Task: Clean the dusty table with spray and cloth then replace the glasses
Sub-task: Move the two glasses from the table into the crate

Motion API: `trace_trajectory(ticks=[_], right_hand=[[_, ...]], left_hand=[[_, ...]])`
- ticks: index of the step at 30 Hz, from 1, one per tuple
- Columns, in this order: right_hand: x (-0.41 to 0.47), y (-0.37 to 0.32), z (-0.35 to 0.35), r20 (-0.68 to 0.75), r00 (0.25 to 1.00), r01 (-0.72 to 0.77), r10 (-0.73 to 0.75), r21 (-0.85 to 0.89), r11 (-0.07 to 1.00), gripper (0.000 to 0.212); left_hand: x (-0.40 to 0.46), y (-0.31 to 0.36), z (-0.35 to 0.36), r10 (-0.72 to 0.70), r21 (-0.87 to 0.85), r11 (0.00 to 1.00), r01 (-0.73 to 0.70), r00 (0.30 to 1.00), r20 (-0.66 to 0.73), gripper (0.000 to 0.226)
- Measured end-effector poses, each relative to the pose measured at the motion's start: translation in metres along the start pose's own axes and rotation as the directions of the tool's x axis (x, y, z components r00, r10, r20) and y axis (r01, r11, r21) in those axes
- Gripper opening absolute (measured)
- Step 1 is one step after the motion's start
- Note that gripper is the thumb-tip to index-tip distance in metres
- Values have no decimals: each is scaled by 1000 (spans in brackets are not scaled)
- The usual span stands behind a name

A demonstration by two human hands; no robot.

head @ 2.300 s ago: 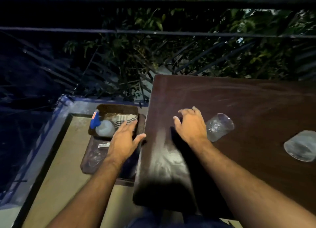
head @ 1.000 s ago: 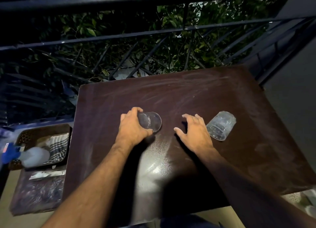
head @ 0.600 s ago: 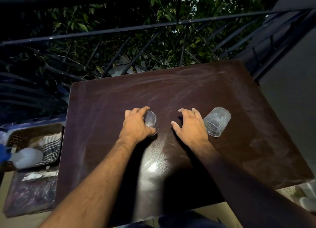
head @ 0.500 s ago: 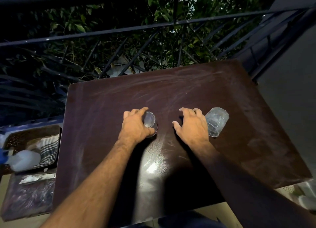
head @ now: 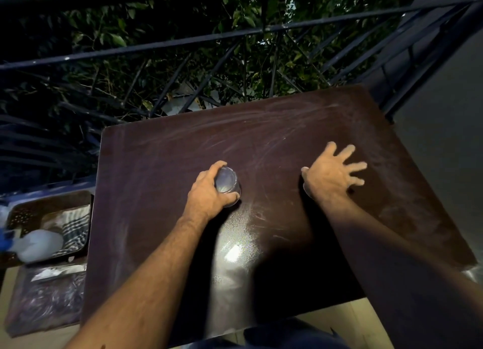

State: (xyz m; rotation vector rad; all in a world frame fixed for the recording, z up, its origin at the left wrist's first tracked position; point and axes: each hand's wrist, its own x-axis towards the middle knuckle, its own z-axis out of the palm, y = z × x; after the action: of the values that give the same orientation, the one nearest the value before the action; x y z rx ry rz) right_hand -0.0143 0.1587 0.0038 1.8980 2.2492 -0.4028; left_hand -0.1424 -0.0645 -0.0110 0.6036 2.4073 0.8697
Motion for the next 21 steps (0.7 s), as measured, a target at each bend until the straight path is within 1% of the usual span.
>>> trace_trajectory(ticks=[2, 4, 5, 7, 9, 11, 13, 14, 16, 18, 21], right_hand=[[6, 7, 1, 45, 993, -115, 110, 119, 986, 96], [10, 14, 4, 96, 984, -170, 152, 224, 960, 100], [11, 16, 6, 129, 976, -204, 175, 257, 945, 104], [14, 19, 9, 176, 959, -264, 223, 265, 927, 114], [15, 23, 9, 167, 962, -257, 215, 301, 918, 119], [16, 29, 6, 152, 968, -242, 199, 361, 901, 114], [13, 32, 3, 159, 971, -228, 177, 402, 887, 102], [10, 31, 3, 153, 976, -207, 154, 437, 875, 98], [3, 27, 4, 110, 992, -119, 70, 549, 828, 94], [-6, 21, 10, 27, 999, 13, -42, 668, 744, 96], [-21, 14, 21, -104, 983, 179, -154, 751, 636, 97]], left_hand=[[0, 0, 1, 5, 0, 1000, -5, 1000, -7, 85], [0, -1, 2, 6, 1, 1000, -6, 1000, -13, 86], [-1, -1, 2, 7, 0, 1000, -7, 1000, -16, 86], [-1, -1, 3, 7, -2, 1000, -7, 1000, -17, 87], [-1, -1, 3, 9, -6, 1000, -9, 1000, -18, 86], [-2, -1, 3, 13, -15, 1000, -13, 1000, -17, 86], [-3, -2, 4, 14, -32, 999, -15, 1000, -21, 85], [-3, -3, 5, 13, -41, 999, -14, 1000, -25, 85], [-2, -3, 6, 16, -59, 998, -18, 999, -31, 85], [-2, -4, 7, 18, -68, 997, -21, 999, -31, 85], [-2, -5, 8, 18, -76, 997, -21, 999, -37, 86]])
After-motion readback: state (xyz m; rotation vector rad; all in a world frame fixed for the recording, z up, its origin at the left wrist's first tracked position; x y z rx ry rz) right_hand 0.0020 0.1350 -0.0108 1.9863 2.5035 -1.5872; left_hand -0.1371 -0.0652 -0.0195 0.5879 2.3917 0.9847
